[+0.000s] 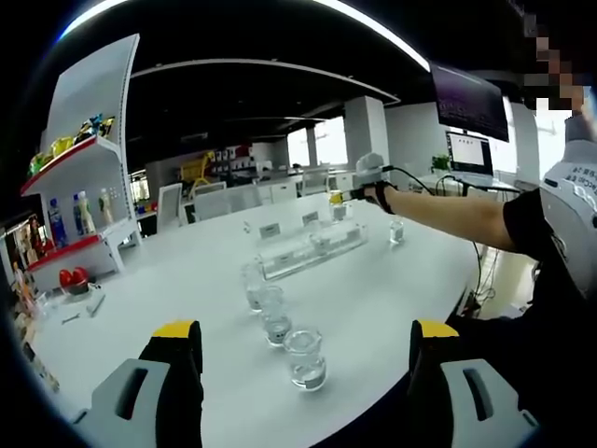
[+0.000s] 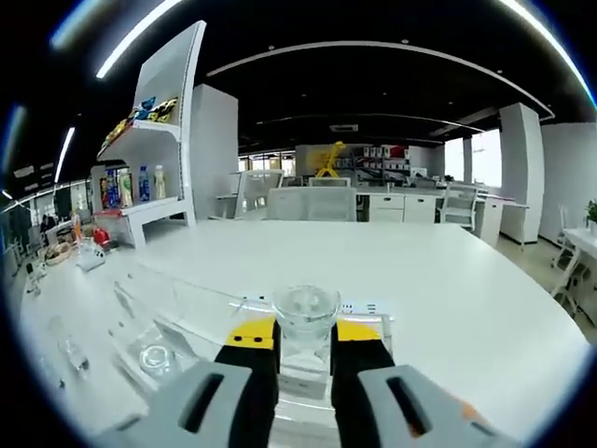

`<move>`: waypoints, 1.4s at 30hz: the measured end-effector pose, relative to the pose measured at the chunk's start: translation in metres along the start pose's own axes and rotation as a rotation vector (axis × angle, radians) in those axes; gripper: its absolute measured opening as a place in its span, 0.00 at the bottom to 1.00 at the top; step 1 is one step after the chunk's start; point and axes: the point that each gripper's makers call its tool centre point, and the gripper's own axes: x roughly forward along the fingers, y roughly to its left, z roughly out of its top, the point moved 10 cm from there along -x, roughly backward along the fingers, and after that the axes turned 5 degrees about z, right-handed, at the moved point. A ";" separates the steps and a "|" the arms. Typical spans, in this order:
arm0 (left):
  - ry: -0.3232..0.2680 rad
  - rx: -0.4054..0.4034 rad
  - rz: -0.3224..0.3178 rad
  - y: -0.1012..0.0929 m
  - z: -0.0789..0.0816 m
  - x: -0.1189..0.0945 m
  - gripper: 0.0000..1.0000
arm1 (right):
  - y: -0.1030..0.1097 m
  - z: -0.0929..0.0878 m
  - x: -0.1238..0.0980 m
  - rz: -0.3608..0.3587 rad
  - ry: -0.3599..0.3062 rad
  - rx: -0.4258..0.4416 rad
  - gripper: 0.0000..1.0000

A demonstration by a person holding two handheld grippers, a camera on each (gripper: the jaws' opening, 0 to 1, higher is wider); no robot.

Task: Identify the label on the chemical reagent bottle, grasp the chemical reagent bottle, and place it in the designated position on the reagent rack

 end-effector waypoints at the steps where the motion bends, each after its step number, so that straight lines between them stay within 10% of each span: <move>1: 0.002 0.001 0.000 0.000 0.000 0.001 0.91 | 0.000 0.000 0.000 0.001 0.002 -0.005 0.18; 16: 0.001 -0.004 -0.002 0.000 -0.002 -0.001 0.91 | 0.006 0.000 -0.007 0.054 0.064 -0.033 0.31; 24: -0.009 -0.003 -0.002 -0.001 0.001 0.000 0.91 | 0.020 0.004 -0.027 0.201 0.110 -0.076 0.59; 33: -0.017 -0.011 -0.021 -0.004 0.000 0.005 0.91 | 0.027 0.024 -0.124 0.307 -0.149 -0.041 0.83; 42: -0.053 -0.007 -0.033 -0.006 0.006 0.014 0.91 | 0.000 -0.021 -0.215 0.170 -0.194 -0.063 0.97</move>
